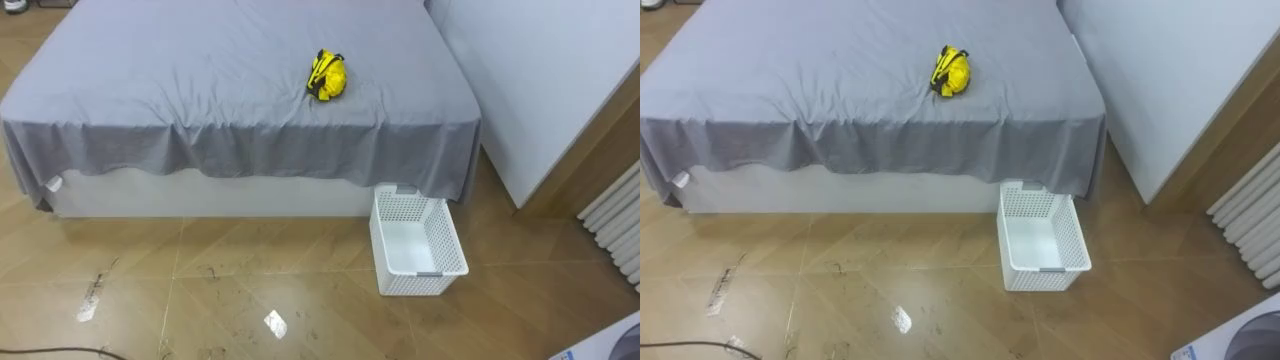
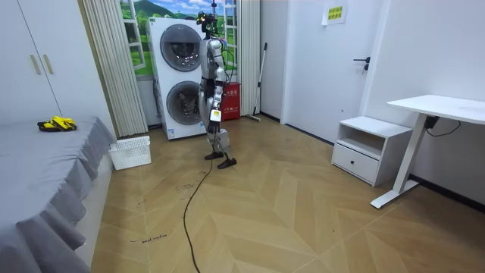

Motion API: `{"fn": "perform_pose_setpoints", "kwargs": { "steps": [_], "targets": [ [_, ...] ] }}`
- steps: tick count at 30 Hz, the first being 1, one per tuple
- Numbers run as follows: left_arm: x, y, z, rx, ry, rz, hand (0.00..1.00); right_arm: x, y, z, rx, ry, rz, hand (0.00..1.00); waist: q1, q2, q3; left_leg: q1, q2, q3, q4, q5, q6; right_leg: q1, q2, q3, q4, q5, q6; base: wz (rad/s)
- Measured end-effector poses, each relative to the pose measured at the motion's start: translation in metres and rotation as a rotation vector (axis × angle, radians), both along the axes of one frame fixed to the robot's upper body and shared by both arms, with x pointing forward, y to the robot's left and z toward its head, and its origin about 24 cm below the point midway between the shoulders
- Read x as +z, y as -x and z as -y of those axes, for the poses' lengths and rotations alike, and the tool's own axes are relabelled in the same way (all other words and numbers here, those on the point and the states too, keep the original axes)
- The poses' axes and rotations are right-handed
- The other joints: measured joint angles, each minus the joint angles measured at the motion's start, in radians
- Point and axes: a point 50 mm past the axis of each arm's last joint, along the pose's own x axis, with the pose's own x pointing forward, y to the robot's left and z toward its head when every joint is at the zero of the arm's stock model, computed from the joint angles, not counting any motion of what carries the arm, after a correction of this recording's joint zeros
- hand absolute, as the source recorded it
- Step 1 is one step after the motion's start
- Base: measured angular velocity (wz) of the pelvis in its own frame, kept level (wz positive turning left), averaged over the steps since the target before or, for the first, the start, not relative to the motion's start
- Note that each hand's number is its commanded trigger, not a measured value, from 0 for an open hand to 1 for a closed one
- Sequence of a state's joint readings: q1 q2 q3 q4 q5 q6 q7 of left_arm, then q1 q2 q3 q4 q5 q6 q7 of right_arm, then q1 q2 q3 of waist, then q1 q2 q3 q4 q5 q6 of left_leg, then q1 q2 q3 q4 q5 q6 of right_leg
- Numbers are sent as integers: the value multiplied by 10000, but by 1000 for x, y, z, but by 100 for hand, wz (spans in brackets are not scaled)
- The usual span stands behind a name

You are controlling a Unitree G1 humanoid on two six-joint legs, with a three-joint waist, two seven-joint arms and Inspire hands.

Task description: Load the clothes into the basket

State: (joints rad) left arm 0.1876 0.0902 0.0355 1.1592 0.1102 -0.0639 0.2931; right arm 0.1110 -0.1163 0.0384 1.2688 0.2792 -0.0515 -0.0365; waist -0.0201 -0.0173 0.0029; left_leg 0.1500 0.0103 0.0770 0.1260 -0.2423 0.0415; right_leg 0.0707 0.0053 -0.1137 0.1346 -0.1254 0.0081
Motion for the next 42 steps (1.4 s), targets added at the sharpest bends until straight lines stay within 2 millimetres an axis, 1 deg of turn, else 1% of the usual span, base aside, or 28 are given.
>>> {"fn": "perform_pose_setpoints", "kwargs": {
  "steps": [12, 18, 21, 22, 24, 25, 26, 27, 28, 29, 30, 31, 32, 33, 34, 35, 36, 37, 38, 39, 40, 41, 42],
  "targets": [
    [0, 0, 0, 2, 3, 7, 0, 0, 1, -1, -292, -68, 58, 0, 5, 10, 2, -28, -1, -16, 14, -4, -3, -43, -3, -41, -2, 0, 0, 0],
    [0, -1, 0, -6, 28, 26, 0, 0, 1, -1, -436, -193, 103, 0, -18, 11, -7, -69, 2, -95, 30, -6, 0, -46, -14, -140, -4, 0, 0, 4],
    [0, -2, 0, 69, 145, 59, 0, 0, 1, 0, -429, -406, 182, 0, -27, 15, -10, -84, 96, -90, 78, -15, -13, -51, -6, -174, 2, -2, -2, 0],
    [0, -3, -1, 128, 178, 90, 0, 0, 1, 0, -406, -470, 190, 0, -26, 19, -13, -136, 124, -58, 122, -66, -19, -58, 15, -184, 16, -10, -14, 0],
    [0, -4, -2, 123, 180, 118, 0, 0, 0, 0, -364, -530, 218, 0, -5, 26, -17, -280, 183, -55, 509, -248, -61, -90, 58, -233, 92, -95, -80, -3],
    [1, -5, -2, 230, 193, 213, 0, 0, -1, 0, -339, -547, 251, 0, 31, 35, -22, -456, 274, 31, 929, -469, -116, -213, 117, -234, 345, -264, -136, -9],
    [2, -4, -5, 402, 195, 288, 0, 0, -1, 0, -295, -610, 249, 0, 49, 33, -23, -603, 340, 42, 1461, -740, -228, -227, 194, -350, 563, -505, -225, -8],
    [2, -2, -6, 537, 213, 277, 0, 0, -1, -1, -299, -647, 244, 0, 38, 29, -24, -726, 395, 57, 1796, -865, -311, -241, 230, -405, 688, -616, -274, 0],
    [3, -5, -10, 825, 234, 436, 0, 0, 0, -3, -346, -735, 227, 0, 36, -68, -33, -1207, 512, 187, 2927, -983, -501, -414, 233, -448, 945, -884, -435, 7],
    [5, -10, -14, 1062, 193, 729, 0, 0, 1, -2, -395, -749, 205, 0, 15, -84, -35, -1930, 741, 494, 4536, -964, -523, -485, 249, -469, 1152, -1118, -555, 10],
    [6, -10, -15, 1146, 191, 762, 0, 0, 2, 0, -425, -709, 187, 0, 15, -3, -27, -2288, 897, 548, 5343, -903, -508, -432, 309, -489, 1205, -1180, -621, 13],
    [5, -8, -14, 1237, 213, 718, 0, 1, 5, 3, -551, -640, 122, 0, -13, 51, 48, -2975, 1122, 419, 6812, -548, -437, -152, 349, -457, 1292, -1320, -694, 13],
    [4, -3, -13, 1395, 295, 664, 0, 0, 10, 4, -719, -635, 31, 0, -20, 10, 37, -3373, 906, 204, 7203, -598, -198, -9, 231, -339, 1483, -1556, -722, 16],
    [4, -3, -10, 1469, 398, 687, 0, 0, 11, 4, -797, -617, 4, 0, -26, -19, 41, -3674, 714, 198, 6977, -650, -123, -5, 139, -316, 1583, -1670, -733, 11],
    [3, -4, -5, 1718, 643, 767, 0, 0, 12, 5, -960, -603, -20, 0, -25, -43, 49, -4354, 404, 308, 6154, -600, -182, -40, -36, -285, 1633, -1861, -615, 3],
    [2, -2, -1, 2014, 825, 823, 0, 1, 11, 7, -1028, -548, -18, 0, 8, -97, 25, -4885, 59, 361, 4694, -319, -418, -9, -180, -236, 1598, -1988, -527, -7],
    [1, -1, 0, 2102, 861, 815, 0, 1, 11, 8, -999, -528, -16, 0, 26, -91, 27, -5060, -70, 365, 3781, -42, -556, 28, -228, -220, 1594, -2058, -495, -23],
    [1, 1, -1, 2152, 853, 785, 0, 1, 11, 9, -946, -502, -52, 0, 88, -38, 38, -5403, -110, 361, 2311, 693, -597, 115, -238, -218, 1594, -2243, -468, -41],
    [2, 5, -2, 2193, 804, 724, 0, 1, 13, 9, -885, -496, -146, 0, 216, 14, 54, -5596, -26, 335, 1611, 1359, -573, 234, -308, -210, 1586, -2445, -424, -47],
    [2, 5, -3, 2206, 801, 715, 0, 1, 13, 9, -802, -490, -195, 0, 261, -16, 62, -5615, -9, 343, 1453, 1722, -535, 321, -373, -165, 1573, -2539, -406, -47],
    [1, 5, -1, 2195, 864, 733, 0, 1, 12, 9, -771, -495, -187, 0, 284, -111, 49, -5605, -75, 610, 1420, 2444, -270, 539, -521, 52, 1505, -2696, -359, -24],
    [1, 1, 2, 2125, 1014, 906, 0, 2, 10, 10, -770, -494, -65, 0, 265, -220, 39, -5649, -242, 941, 1495, 2883, 41, 657, -768, 255, 1368, -2872, -161, -19],
    [1, 0, 3, 2099, 1067, 996, 0, 2, 8, 10, -801, -488, -18, 0, 290, -291, 15, -5705, -351, 1125, 1622, 2938, 170, 699, -959, 298, 1342, -2924, -18, -17]
  ]
}}
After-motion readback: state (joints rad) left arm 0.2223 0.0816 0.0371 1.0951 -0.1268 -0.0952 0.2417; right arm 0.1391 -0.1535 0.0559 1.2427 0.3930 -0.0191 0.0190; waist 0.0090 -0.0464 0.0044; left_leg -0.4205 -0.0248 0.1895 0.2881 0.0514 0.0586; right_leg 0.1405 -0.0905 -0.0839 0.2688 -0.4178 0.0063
